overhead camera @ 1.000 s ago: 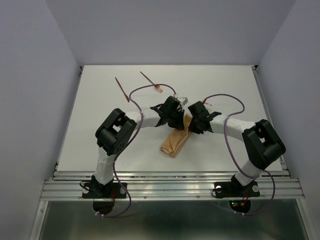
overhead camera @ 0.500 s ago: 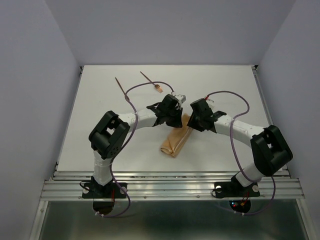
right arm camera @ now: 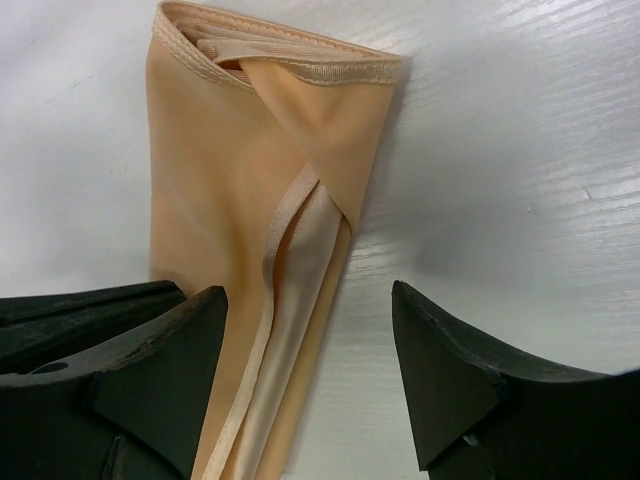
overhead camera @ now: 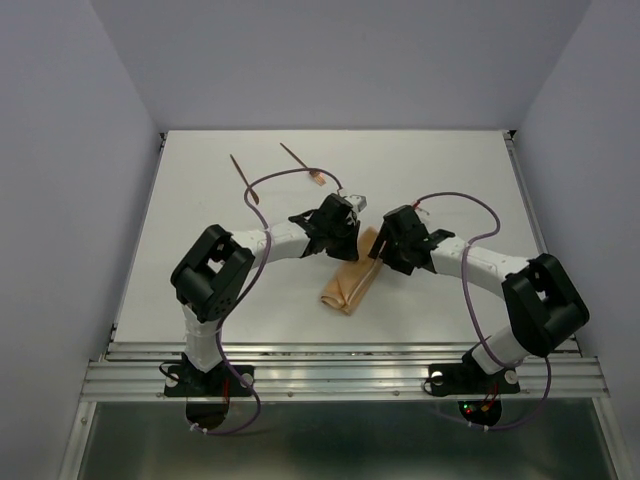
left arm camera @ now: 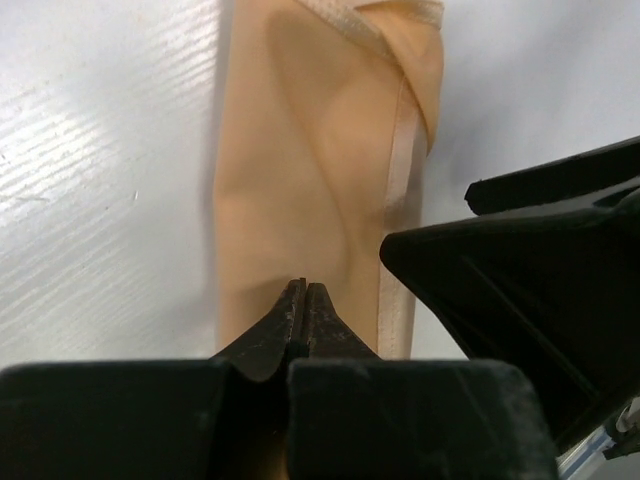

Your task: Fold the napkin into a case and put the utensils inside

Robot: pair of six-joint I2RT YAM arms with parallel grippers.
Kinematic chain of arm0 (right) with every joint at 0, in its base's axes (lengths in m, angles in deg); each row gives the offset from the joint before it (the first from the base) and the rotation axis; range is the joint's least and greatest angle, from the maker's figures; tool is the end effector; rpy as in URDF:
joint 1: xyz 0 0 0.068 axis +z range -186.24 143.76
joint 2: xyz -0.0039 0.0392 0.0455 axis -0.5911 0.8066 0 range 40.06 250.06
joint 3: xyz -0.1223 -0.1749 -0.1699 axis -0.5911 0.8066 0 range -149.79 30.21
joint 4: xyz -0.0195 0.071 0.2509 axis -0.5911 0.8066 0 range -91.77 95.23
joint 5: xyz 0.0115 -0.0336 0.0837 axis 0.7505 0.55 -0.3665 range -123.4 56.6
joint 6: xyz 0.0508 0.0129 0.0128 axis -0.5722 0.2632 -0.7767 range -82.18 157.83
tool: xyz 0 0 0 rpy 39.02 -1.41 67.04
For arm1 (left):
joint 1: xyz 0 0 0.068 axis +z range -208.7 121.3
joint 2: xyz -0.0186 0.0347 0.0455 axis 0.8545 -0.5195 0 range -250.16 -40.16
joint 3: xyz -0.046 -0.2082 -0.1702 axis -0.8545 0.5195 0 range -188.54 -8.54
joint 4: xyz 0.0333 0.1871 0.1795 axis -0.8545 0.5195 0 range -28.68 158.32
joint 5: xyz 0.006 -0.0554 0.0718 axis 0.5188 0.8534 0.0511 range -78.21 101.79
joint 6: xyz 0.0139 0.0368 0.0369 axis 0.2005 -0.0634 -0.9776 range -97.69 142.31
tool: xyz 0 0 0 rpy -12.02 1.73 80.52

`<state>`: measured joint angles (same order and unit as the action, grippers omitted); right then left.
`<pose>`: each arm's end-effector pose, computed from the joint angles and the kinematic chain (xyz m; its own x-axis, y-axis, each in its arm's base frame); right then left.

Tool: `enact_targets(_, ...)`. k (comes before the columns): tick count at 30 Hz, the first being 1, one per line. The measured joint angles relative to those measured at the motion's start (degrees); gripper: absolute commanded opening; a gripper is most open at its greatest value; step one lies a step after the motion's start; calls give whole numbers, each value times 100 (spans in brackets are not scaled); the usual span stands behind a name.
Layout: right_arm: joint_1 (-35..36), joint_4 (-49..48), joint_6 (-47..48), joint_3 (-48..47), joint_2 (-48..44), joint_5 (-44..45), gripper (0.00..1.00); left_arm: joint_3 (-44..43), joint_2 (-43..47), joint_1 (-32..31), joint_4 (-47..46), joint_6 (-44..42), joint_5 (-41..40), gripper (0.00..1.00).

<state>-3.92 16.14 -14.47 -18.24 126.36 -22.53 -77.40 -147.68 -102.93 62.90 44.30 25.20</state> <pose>0.2525 0.1518 0.1839 -0.7717 0.4312 -0.4675 0.2866 0.8919 0.3497 0.2888 -0.2928 0.1888 -0.7310 0.2031 -0.6515 0.5733 0.7006 -0.4248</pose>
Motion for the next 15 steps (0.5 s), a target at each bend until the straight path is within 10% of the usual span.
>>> enact_targets(15,-9,-448,-313,149,424,-35,23,466,4,-72,-345,247,352,0)
